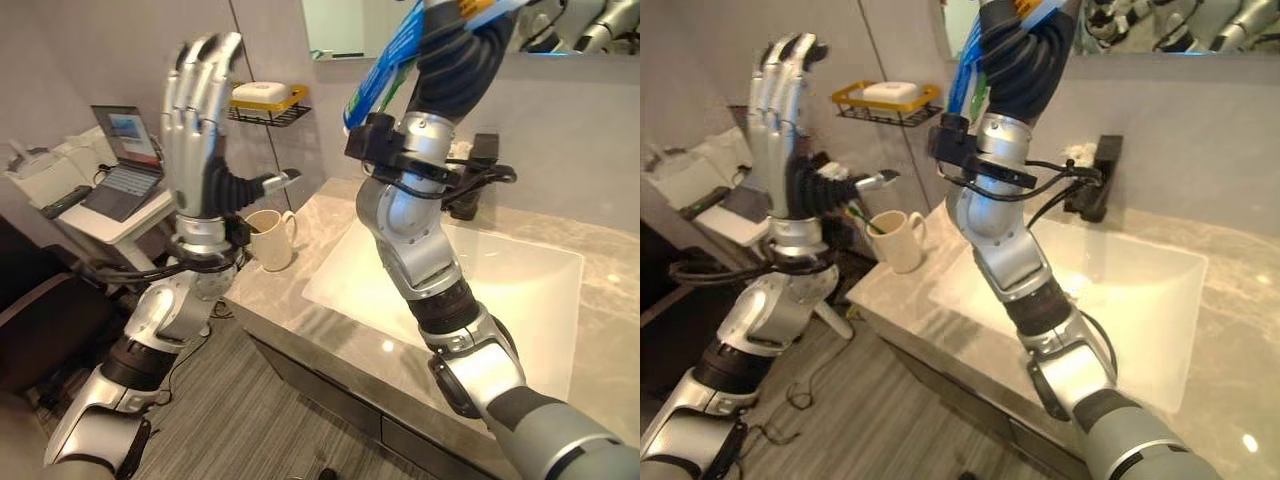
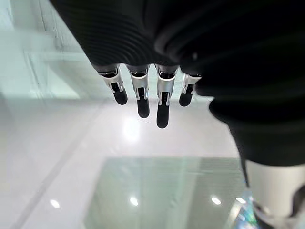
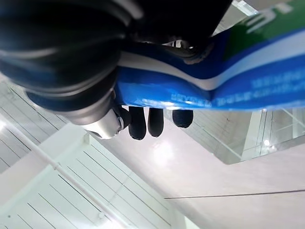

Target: Put brush and paste in cup on sink, flatten towel.

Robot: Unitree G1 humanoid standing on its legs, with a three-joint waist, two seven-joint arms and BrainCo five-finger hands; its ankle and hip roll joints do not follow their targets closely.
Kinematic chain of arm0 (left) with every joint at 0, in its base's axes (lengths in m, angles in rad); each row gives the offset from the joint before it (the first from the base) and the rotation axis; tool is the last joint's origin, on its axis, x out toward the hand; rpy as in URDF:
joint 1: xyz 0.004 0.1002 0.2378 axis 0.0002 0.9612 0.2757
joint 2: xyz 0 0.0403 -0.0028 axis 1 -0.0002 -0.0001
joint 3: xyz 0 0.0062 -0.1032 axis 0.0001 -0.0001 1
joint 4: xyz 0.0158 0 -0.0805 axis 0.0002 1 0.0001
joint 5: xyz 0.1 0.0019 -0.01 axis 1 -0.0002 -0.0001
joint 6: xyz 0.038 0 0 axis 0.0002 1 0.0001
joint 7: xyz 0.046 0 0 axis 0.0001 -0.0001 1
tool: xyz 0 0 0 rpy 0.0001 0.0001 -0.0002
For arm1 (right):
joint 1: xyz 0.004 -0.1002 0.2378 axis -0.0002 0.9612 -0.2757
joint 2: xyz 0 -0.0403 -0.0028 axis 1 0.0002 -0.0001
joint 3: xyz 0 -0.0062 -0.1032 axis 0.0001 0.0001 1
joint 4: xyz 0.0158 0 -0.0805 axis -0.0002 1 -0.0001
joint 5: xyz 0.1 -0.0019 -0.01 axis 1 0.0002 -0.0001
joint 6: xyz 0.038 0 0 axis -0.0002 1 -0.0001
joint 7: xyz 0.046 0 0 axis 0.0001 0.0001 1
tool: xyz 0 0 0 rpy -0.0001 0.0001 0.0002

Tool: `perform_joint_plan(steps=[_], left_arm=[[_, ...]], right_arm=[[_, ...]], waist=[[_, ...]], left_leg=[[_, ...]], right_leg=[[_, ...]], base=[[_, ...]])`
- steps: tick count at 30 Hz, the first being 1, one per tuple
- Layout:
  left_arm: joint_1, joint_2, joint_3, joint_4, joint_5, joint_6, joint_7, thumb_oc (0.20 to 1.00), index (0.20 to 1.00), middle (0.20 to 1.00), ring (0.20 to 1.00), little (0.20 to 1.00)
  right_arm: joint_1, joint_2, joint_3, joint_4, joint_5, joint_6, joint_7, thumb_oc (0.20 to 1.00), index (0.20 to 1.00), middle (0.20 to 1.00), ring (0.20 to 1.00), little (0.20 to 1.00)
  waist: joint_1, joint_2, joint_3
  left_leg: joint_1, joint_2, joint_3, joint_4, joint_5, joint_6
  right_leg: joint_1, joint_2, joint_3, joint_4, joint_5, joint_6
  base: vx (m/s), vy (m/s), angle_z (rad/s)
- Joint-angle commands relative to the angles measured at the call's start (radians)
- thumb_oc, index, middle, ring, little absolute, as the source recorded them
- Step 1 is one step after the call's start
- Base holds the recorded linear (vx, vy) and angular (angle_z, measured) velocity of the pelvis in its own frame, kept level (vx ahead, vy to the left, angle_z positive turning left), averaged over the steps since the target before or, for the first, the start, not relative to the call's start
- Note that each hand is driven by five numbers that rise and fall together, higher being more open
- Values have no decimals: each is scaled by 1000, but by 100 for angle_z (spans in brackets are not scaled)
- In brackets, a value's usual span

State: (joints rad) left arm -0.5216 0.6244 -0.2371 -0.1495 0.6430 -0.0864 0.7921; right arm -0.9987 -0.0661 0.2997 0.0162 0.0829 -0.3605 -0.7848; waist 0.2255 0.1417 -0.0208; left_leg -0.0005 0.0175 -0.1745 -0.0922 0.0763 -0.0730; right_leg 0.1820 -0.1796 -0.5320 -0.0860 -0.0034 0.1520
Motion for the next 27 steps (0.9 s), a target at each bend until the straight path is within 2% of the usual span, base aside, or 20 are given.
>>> perform_joint_plan(steps=[1,5,9,13,15,17,18,20,22,23,24,25,27], left_arm=[[5,113,93,-28,0,4,57,1000,1000,1000,1000,1000],[136,117,196,-48,-59,-25,71,1000,1000,1000,1000,1000],[230,96,261,-26,-114,-33,80,1000,1000,1000,1000,1000],[399,64,325,86,-212,-6,51,1000,1000,1000,1000,1000],[473,78,327,129,-209,26,-7,1000,1000,1000,1000,1000],[506,86,345,137,-206,30,-21,1000,1000,1000,1000,1000],[563,78,343,181,-243,35,-78,1000,1000,1000,1000,1000],[608,61,350,243,-296,40,-117,1000,1000,1000,1000,1000],[632,17,342,334,-403,53,-176,1000,1000,1000,1000,1000],[632,18,342,335,-403,53,-176,1000,1000,1000,1000,1000],[636,-15,341,387,-497,52,-199,1000,1000,1000,1000,1000],[640,-40,323,467,-572,57,-249,1000,1000,1000,1000,1000],[648,-66,284,585,-633,78,-328,1000,1000,1000,1000,1000]], right_arm=[[-171,-1,-10,-2,-8,-67,2,200,200,200,200,200],[-176,-19,-23,-13,-10,-74,-8,200,200,200,200,200],[-177,-18,-27,-7,5,-81,-6,200,200,200,200,200],[-177,-32,-29,-13,20,-78,14,200,200,200,200,200],[-181,-54,-37,-31,-5,-60,27,200,200,200,200,200],[-180,-63,-37,-50,-23,-46,39,200,200,200,200,200],[-192,-71,-42,-59,-43,-20,65,200,200,200,200,200],[-198,-66,-43,-60,-47,1,92,200,200,200,200,200],[-213,-56,-47,-50,-44,25,119,200,200,200,200,200],[-213,-56,-47,-50,-44,25,119,200,200,200,200,200],[-218,-54,-46,-43,-45,37,130,200,200,200,200,200],[-213,-48,-51,-28,-46,49,137,200,200,200,200,200],[-216,-33,-48,-21,-58,67,157,200,200,200,200,200]], waist=[[15,-104,-25],[45,-112,-23],[52,-119,-20],[73,-136,-7],[87,-139,2],[91,-141,4],[106,-144,12],[114,-147,15],[118,-147,13],[118,-147,13],[118,-146,14],[119,-141,18],[117,-134,19]], left_leg=[[50,-67,37,5,-61,42],[44,-69,16,6,-62,39],[42,-71,7,6,-61,38],[32,-70,-8,5,-53,36],[22,-69,-15,5,-48,36],[16,-69,-21,5,-45,36],[6,-71,-28,5,-40,37],[-6,-73,-33,5,-34,38],[-17,-76,-36,5,-30,41],[-17,-76,-36,5,-30,41],[-22,-76,-36,5,-27,41],[-28,-76,-38,5,-25,43],[-32,-78,-40,5,-23,46]], right_leg=[[25,-60,125,16,-18,-28],[37,-60,107,14,-27,-32],[39,-59,98,13,-28,-35],[34,-54,87,22,-32,-40],[31,-52,79,27,-33,-41],[26,-52,75,30,-34,-41],[21,-50,67,32,-32,-39],[14,-50,62,32,-29,-37],[8,-50,61,29,-26,-34],[7,-50,61,29,-26,-34],[4,-50,61,30,-23,-33],[-3,-51,61,34,-22,-32],[-9,-54,61,43,-22,-33]], base=[[-17,-7,12],[-14,-11,9],[-20,-12,14],[-31,-8,8],[-40,-9,11],[-38,-5,15],[-35,-3,11],[-27,5,18],[-1,24,23],[-1,21,8],[6,26,10],[13,41,12],[13,41,7]])
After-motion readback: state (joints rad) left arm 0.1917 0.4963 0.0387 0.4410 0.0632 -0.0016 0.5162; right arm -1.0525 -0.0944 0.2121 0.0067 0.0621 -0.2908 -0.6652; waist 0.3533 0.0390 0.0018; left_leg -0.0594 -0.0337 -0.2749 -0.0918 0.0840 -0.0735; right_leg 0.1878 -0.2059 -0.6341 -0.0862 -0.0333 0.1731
